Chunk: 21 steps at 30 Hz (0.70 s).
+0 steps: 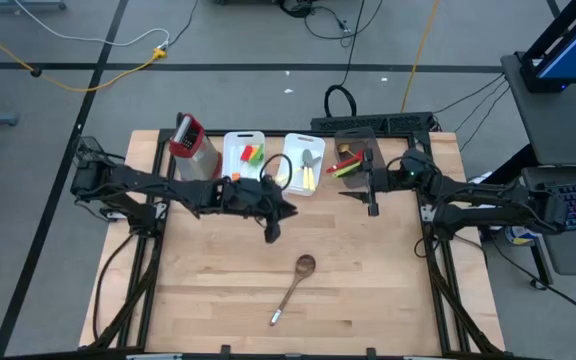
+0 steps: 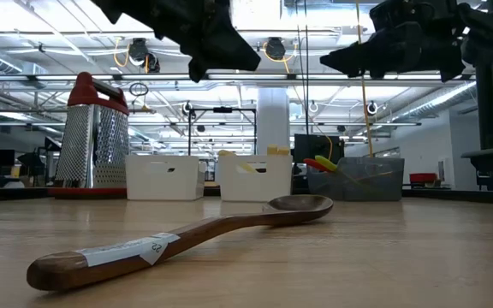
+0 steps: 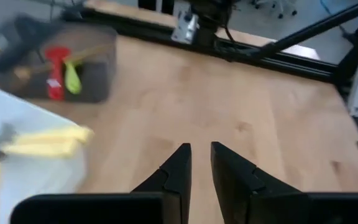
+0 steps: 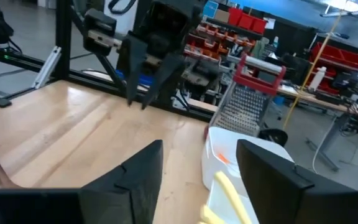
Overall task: Pick & Place Kitchen Items
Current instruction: Put the brown serving spoon into the black bin
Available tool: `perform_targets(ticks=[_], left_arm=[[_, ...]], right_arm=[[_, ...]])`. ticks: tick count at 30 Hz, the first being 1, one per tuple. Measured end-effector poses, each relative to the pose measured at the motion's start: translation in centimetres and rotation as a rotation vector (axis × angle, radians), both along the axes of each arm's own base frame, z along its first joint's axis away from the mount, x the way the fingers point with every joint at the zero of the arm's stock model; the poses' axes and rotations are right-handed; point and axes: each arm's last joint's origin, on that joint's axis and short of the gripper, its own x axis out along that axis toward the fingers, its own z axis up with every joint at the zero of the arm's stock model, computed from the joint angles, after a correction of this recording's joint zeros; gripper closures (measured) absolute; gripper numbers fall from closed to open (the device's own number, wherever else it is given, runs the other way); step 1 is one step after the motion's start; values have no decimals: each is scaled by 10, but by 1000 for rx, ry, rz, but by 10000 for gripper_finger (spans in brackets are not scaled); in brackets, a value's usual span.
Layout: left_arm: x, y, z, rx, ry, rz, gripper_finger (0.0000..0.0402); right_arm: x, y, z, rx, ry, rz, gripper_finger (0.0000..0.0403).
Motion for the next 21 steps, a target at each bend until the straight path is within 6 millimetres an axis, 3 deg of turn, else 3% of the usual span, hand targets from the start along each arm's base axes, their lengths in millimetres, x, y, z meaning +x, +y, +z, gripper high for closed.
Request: perform_targets(ticks=[5,13,21], left_arm=[[0,-23,-11,-36,59,7,316],[13,-61,-56,-236,193,47,241],[15,-96,-102,-159,317,-4,216]], right_arm=[[1,4,0,-1,-1,19,186],[5,11,-2,5,12,62,185],[7,15,-3,5,16,84,182]])
